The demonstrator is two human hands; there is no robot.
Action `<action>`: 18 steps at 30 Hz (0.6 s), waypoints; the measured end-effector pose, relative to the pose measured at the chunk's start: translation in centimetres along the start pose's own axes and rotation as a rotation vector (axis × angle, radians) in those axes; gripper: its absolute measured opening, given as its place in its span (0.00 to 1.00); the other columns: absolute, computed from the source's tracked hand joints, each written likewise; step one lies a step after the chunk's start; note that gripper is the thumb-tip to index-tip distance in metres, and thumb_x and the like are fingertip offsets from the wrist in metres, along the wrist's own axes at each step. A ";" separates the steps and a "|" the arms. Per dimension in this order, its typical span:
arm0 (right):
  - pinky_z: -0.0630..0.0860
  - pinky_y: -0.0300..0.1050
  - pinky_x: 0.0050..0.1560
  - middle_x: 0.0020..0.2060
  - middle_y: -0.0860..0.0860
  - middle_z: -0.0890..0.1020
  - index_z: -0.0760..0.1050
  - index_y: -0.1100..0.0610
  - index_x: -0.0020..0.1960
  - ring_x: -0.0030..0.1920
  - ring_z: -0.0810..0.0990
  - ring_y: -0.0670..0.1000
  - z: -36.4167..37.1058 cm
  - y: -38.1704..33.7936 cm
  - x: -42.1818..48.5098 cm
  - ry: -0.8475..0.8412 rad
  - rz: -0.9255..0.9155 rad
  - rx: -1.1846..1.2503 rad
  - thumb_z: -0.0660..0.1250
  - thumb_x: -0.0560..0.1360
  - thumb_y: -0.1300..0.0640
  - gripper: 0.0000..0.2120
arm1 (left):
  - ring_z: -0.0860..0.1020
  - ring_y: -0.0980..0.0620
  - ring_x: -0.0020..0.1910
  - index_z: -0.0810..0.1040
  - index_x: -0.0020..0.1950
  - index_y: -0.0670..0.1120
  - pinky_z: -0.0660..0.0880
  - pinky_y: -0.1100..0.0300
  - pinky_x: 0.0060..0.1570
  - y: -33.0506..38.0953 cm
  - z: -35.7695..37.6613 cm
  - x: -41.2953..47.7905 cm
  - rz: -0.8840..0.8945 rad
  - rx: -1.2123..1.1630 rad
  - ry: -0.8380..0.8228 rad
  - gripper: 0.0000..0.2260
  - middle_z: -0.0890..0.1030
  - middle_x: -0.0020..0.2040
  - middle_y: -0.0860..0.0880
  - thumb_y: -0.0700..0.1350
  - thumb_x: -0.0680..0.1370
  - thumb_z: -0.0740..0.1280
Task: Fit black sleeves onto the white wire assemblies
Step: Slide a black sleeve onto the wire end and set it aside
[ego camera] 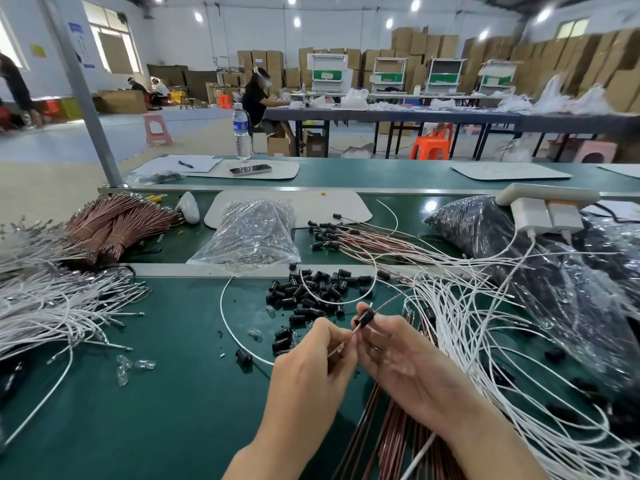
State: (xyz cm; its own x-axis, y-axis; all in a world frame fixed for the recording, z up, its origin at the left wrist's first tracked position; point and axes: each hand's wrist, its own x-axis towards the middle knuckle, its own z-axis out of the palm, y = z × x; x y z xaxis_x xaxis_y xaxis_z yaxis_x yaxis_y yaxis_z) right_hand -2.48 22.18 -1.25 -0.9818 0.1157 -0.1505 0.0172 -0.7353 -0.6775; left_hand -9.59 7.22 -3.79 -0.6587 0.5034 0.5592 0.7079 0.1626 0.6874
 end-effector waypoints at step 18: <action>0.80 0.47 0.51 0.48 0.57 0.83 0.84 0.59 0.57 0.48 0.82 0.53 0.3 0.1 0.2 0.076 -0.081 -0.271 0.69 0.76 0.56 0.12 | 0.79 0.58 0.36 0.72 0.50 0.59 0.74 0.63 0.34 -0.3 0.0 -0.1 -0.016 -0.002 -0.017 0.08 0.80 0.42 0.61 0.61 0.79 0.60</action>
State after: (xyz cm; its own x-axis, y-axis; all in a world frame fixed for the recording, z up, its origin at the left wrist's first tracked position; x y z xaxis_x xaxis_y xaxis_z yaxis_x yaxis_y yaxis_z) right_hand -2.79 21.89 -1.11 -0.9651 0.2245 -0.1346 -0.0010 -0.5173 -0.8558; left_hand -9.75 7.13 -4.06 -0.6650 0.5154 0.5404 0.6970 0.1684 0.6971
